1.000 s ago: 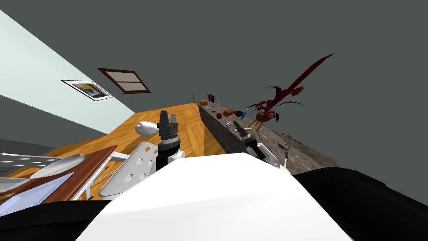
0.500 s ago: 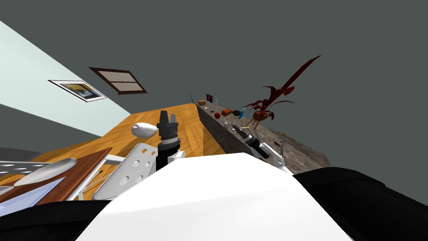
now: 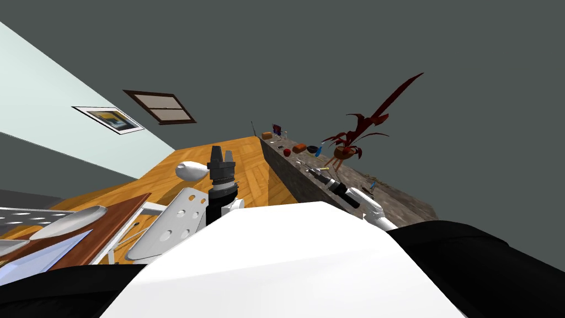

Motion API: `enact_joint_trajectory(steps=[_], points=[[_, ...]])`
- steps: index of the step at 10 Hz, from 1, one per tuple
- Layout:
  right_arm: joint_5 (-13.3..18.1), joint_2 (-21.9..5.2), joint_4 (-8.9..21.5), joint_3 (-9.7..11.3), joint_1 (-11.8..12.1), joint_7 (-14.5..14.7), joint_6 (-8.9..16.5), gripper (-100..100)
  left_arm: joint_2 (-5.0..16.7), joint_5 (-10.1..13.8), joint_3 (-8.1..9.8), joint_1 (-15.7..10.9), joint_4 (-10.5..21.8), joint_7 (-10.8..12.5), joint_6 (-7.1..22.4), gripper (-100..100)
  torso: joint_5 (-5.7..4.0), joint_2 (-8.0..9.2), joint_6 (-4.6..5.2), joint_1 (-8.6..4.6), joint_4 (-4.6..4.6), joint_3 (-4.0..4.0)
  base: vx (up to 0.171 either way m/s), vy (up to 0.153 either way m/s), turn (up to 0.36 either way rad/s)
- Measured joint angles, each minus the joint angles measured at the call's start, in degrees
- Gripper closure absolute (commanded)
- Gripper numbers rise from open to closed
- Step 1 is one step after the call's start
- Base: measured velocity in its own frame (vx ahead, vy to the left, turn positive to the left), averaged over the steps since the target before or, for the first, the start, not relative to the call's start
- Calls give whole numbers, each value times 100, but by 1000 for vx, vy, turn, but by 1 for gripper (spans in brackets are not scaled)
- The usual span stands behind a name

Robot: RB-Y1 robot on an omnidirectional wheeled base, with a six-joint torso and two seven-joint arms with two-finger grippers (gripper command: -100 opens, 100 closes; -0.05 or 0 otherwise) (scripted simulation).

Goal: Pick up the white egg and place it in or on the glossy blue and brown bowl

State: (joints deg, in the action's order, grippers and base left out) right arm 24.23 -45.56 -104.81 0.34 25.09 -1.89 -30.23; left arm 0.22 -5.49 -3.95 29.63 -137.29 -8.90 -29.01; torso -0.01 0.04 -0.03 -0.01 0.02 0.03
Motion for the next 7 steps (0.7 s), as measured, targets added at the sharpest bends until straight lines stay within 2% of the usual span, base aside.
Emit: enact_joint_trajectory(steps=[2,3,5,6,7], points=[[144,-283,142,17,106,103,98,-100,0,0,0,0,0,0,0,0,0,-1,2,2,0,-1,1,0,59],[206,-467,327,67,29,126,133,-100,0,0,0,0,0,0,0,0,1,-4,-2,4,-1,-2,6,12,195],[325,-843,657,35,213,288,127,-100,0,0,0,0,0,0,0,0,2,-7,-1,9,-1,-4,15,23,194],[406,-1071,819,127,173,332,221,-100,0,0,0,0,0,0,0,0,3,-11,-4,13,-2,-6,23,38,271],[455,-1235,1060,99,298,468,174,-100,0,0,0,0,0,0,0,0,4,-12,-1,16,-3,-7,33,44,271]])
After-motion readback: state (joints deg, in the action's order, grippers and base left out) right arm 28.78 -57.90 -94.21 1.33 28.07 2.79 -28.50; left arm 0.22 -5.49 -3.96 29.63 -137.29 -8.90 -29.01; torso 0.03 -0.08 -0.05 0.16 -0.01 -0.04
